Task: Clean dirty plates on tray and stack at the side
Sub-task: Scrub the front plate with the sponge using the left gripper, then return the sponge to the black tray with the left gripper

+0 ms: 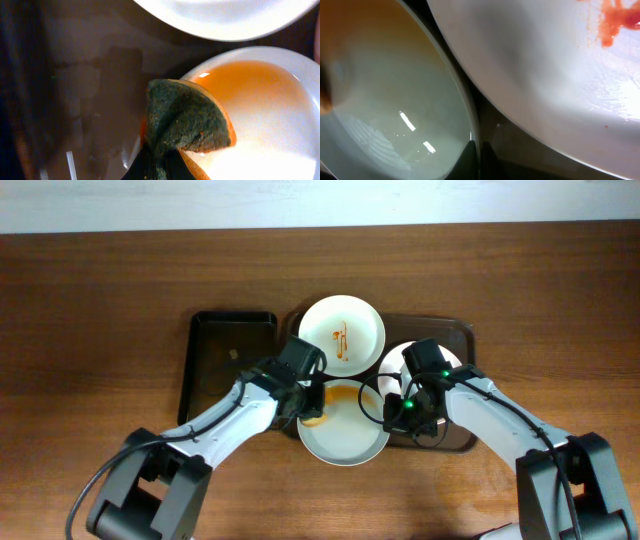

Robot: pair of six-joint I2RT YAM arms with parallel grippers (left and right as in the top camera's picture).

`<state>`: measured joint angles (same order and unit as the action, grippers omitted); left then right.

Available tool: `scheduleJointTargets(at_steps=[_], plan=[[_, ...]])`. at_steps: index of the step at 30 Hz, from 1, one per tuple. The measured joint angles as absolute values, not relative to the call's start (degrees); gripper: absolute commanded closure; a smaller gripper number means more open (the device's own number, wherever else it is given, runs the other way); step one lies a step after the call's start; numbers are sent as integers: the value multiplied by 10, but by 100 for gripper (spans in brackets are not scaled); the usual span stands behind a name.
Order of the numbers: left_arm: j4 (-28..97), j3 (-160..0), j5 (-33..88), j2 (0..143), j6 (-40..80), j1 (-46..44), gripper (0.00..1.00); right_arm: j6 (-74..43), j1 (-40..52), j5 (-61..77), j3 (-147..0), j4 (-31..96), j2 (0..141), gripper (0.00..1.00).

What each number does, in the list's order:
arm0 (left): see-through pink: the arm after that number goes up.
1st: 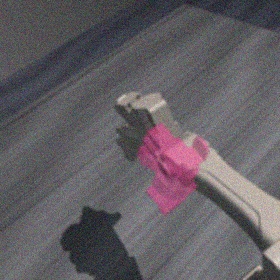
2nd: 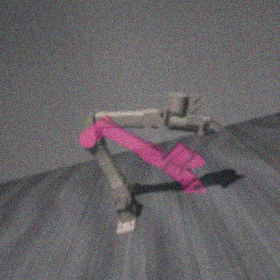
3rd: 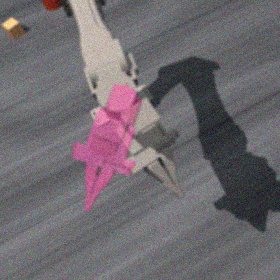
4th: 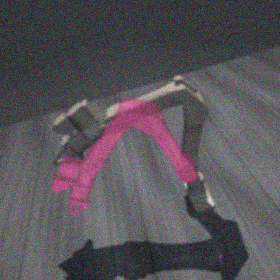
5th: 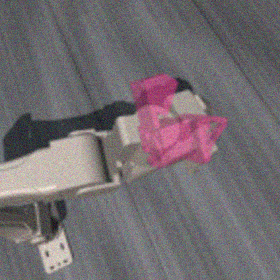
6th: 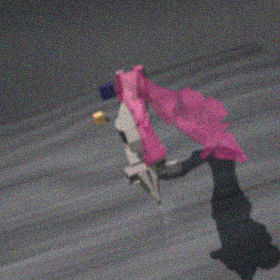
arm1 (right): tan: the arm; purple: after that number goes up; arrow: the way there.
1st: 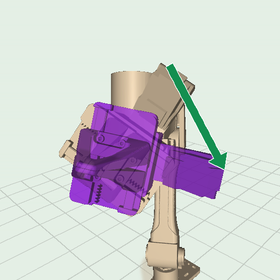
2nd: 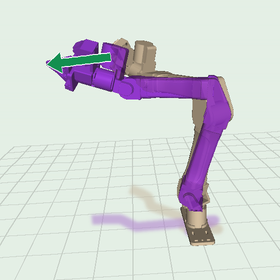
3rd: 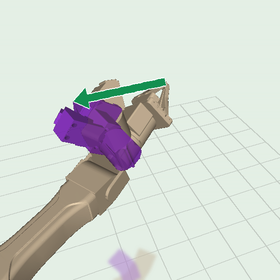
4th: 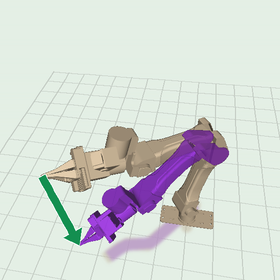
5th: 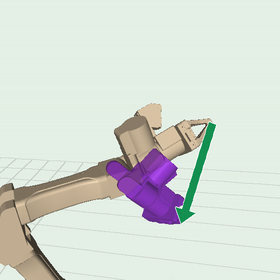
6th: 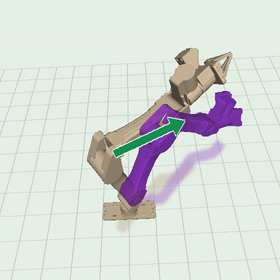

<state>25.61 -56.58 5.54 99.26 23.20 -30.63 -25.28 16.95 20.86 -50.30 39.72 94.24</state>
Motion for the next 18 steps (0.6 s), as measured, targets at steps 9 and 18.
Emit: scheduleJointTargets(at_steps=[9, 18], plan=[[281, -571, 31, 857, 234, -271, 100, -252, 170, 208, -504, 401, 942, 73], [346, -573, 6, 853, 232, -103, 100, -250, 183, 207, -504, 398, 943, 96]])
